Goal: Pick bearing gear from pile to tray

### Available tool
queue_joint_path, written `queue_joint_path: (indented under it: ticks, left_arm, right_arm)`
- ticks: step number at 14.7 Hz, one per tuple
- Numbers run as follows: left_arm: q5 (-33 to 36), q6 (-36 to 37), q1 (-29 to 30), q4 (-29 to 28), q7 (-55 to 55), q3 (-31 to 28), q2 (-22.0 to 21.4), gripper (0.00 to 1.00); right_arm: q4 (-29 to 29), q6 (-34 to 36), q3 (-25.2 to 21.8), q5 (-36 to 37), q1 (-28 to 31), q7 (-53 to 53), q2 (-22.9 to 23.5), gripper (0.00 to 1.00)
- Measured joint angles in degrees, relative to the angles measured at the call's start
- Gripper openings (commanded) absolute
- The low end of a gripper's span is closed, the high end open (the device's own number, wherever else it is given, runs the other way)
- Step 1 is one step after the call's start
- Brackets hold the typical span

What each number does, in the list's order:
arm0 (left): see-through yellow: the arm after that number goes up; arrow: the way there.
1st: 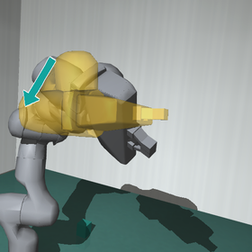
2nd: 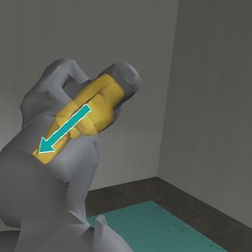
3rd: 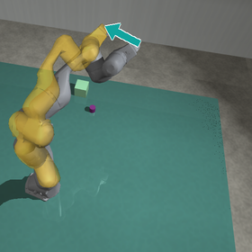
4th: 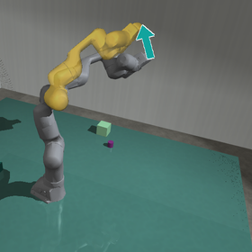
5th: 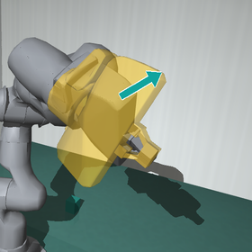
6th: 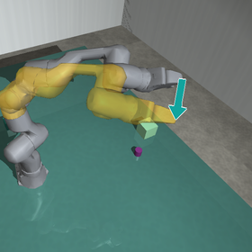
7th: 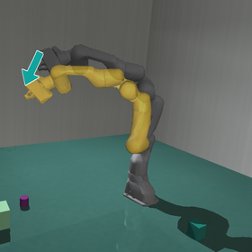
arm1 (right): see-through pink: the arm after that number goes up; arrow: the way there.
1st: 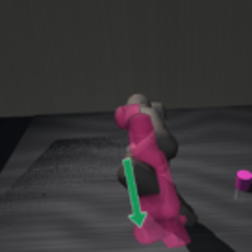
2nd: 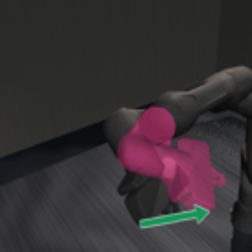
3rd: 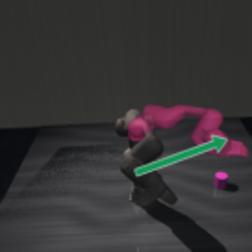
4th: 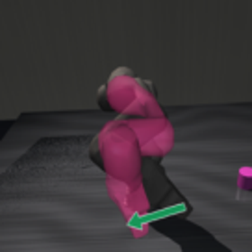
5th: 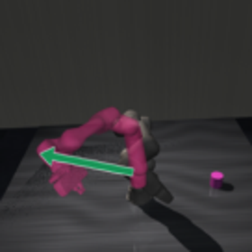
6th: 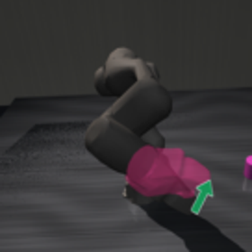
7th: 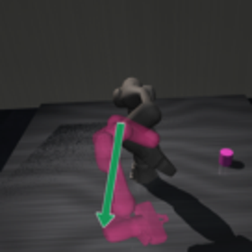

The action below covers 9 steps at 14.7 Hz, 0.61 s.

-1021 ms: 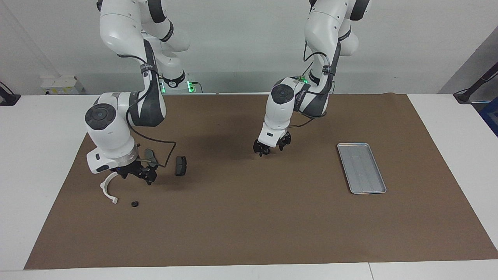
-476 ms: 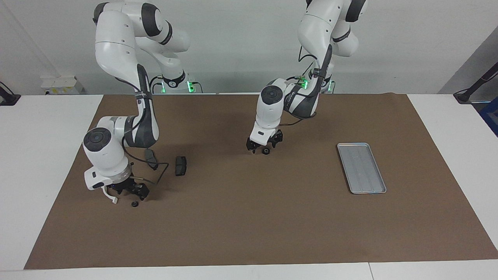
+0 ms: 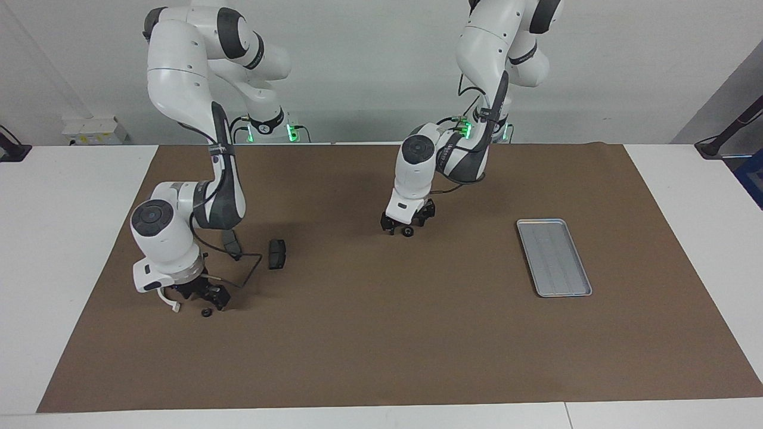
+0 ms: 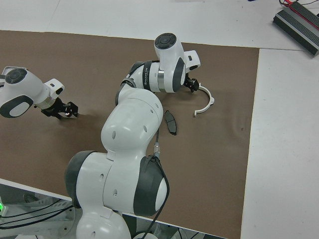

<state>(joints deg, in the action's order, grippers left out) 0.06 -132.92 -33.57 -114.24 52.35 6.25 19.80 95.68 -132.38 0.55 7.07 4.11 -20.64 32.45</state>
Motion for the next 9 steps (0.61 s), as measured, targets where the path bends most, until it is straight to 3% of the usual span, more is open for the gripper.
queue_joint_path:
  ticks: [1,6,9]
  left_arm:
    - [0.0,-0.01,0.02,0.0,0.01,-0.05,-0.3,0.0]
    - [0.81,0.18,0.11,0.16,-0.06,-0.45,-0.73,0.0]
    - [2.29,4.33,2.44,3.56,-3.21,-1.19,-1.0,0.0]
  right_arm:
    - [-0.09,-0.51,0.01,0.0,0.0,-0.04,0.2,0.92]
    - [-0.66,-0.8,0.04,-0.02,0.0,-0.09,0.5,0.82]
    - [-0.74,-0.87,0.04,-0.53,0.01,-0.22,0.84,0.8]
